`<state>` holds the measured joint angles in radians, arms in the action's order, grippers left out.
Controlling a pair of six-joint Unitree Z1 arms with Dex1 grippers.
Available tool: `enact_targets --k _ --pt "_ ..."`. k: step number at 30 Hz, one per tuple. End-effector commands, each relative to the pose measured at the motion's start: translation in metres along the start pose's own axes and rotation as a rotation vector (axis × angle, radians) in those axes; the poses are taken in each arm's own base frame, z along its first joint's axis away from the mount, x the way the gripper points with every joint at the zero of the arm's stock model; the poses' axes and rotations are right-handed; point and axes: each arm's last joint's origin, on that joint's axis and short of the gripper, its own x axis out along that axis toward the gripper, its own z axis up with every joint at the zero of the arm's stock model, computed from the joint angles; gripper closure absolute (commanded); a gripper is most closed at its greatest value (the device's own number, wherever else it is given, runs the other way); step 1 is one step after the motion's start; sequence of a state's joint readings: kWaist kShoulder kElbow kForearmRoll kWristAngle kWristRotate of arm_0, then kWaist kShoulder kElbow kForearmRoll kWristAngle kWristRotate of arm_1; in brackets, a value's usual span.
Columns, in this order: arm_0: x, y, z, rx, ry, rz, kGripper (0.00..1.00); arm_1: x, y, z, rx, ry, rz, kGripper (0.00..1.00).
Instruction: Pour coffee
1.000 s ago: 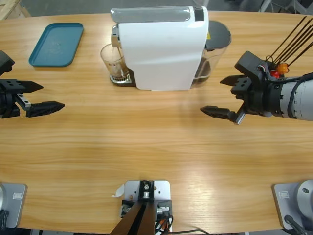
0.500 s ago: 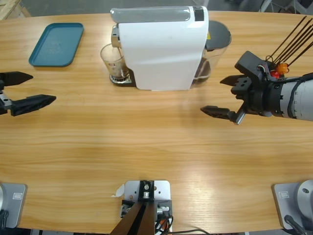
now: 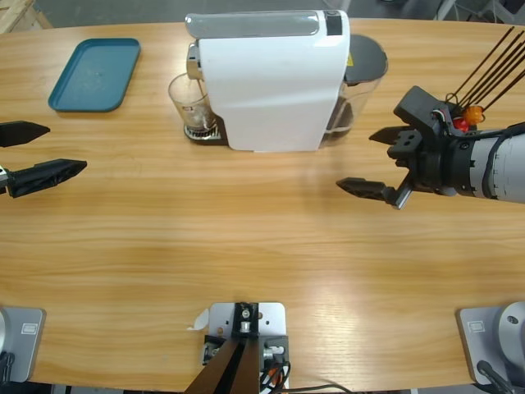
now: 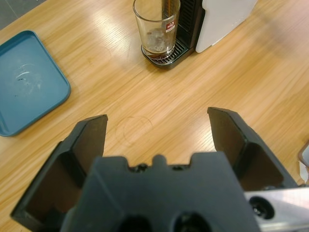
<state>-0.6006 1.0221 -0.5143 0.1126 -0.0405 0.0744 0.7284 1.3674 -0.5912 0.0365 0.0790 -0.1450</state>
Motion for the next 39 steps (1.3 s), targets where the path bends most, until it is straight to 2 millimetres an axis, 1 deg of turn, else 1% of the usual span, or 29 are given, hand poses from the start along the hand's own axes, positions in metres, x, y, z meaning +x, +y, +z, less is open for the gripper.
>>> enact_targets --k 1,8,39 --pt "0.0037 -0.0023 -0.0098 0.007 0.026 -0.024 0.105 0.0054 0.0024 -0.0086 0.006 0.030 -0.003 0.018" --pt "0.0054 -0.0022 -0.0087 0.007 0.031 -0.024 0.105 0.0087 0.0019 -0.0082 0.006 0.042 -0.004 0.018" --pt "0.0095 -0.0020 -0.0076 0.006 0.046 -0.026 0.105 0.0097 0.0017 -0.0080 0.008 0.045 -0.006 0.018"
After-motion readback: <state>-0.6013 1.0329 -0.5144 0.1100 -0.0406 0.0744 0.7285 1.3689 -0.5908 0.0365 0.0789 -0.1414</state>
